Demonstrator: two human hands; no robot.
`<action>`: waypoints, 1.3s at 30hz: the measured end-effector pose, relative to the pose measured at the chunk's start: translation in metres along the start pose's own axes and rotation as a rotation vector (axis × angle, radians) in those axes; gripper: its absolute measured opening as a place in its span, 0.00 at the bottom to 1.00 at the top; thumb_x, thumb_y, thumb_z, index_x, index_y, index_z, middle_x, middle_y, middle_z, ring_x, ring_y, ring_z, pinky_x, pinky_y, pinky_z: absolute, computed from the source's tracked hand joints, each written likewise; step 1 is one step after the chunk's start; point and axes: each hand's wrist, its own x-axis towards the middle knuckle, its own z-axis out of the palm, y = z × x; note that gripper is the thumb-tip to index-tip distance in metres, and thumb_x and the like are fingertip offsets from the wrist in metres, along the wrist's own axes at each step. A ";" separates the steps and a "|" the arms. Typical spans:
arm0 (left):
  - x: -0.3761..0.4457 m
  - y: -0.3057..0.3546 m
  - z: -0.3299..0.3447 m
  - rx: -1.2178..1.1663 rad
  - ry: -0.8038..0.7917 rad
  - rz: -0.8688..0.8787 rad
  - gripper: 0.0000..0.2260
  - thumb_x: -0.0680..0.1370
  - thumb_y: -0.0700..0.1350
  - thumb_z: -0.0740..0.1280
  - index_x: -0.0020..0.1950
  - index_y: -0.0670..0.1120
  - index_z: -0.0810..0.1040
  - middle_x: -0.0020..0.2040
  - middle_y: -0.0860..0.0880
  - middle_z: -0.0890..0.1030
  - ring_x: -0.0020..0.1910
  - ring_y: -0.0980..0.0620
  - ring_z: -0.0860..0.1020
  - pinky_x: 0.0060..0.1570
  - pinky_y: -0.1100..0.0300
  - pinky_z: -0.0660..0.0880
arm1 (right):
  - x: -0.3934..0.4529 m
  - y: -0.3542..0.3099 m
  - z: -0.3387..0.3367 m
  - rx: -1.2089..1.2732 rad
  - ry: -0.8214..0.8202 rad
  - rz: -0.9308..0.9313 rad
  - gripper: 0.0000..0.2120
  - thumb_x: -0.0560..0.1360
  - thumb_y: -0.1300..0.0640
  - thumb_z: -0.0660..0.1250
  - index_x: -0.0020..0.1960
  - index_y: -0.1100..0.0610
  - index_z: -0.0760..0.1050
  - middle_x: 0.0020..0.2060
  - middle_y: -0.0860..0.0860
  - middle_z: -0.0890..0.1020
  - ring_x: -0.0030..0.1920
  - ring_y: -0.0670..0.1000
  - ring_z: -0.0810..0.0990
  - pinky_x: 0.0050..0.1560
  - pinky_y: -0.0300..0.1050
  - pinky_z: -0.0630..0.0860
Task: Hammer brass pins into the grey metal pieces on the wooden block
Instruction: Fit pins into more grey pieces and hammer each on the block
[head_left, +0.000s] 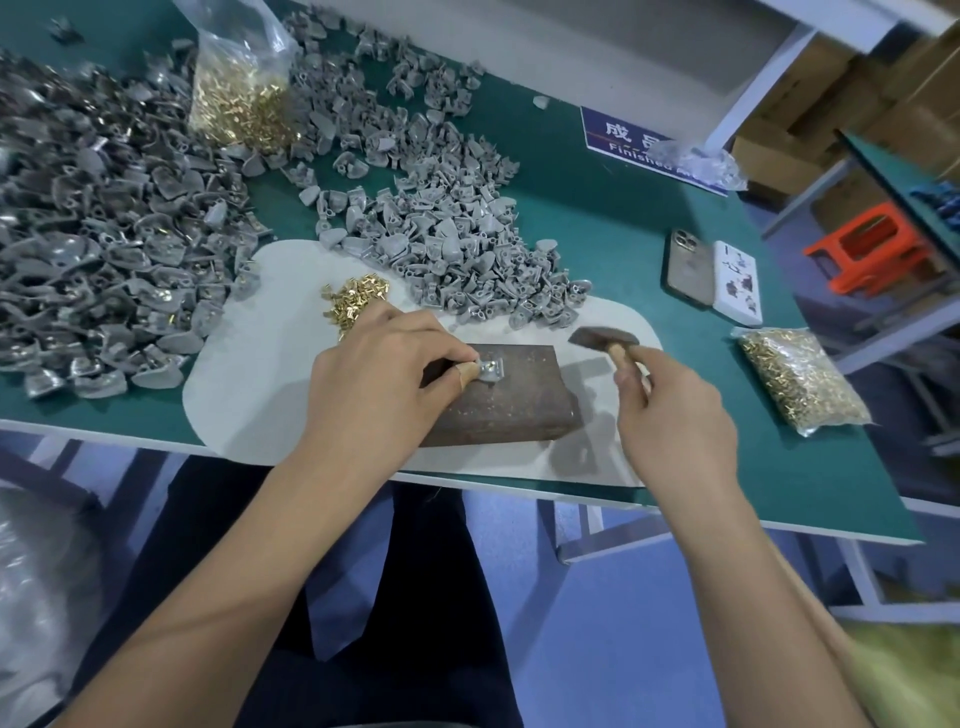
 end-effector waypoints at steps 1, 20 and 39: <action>0.000 0.000 0.000 -0.002 -0.002 -0.004 0.04 0.76 0.58 0.71 0.48 0.61 0.84 0.44 0.64 0.79 0.49 0.56 0.70 0.33 0.62 0.63 | 0.001 0.002 0.003 -0.019 -0.027 0.026 0.12 0.84 0.49 0.59 0.65 0.47 0.76 0.52 0.55 0.79 0.47 0.61 0.76 0.44 0.51 0.68; -0.027 -0.066 -0.061 -0.059 0.189 -0.136 0.06 0.76 0.46 0.73 0.51 0.54 0.83 0.49 0.59 0.79 0.53 0.53 0.73 0.53 0.60 0.70 | -0.034 -0.160 0.062 0.607 -0.009 -0.670 0.05 0.77 0.61 0.73 0.52 0.55 0.85 0.47 0.46 0.85 0.50 0.52 0.80 0.54 0.53 0.76; -0.041 -0.147 -0.137 0.148 0.280 -0.362 0.12 0.79 0.50 0.69 0.61 0.50 0.81 0.52 0.54 0.81 0.55 0.48 0.76 0.59 0.48 0.71 | -0.026 -0.281 0.101 0.651 -0.247 -0.541 0.03 0.77 0.55 0.70 0.46 0.48 0.82 0.38 0.40 0.83 0.43 0.41 0.81 0.49 0.48 0.80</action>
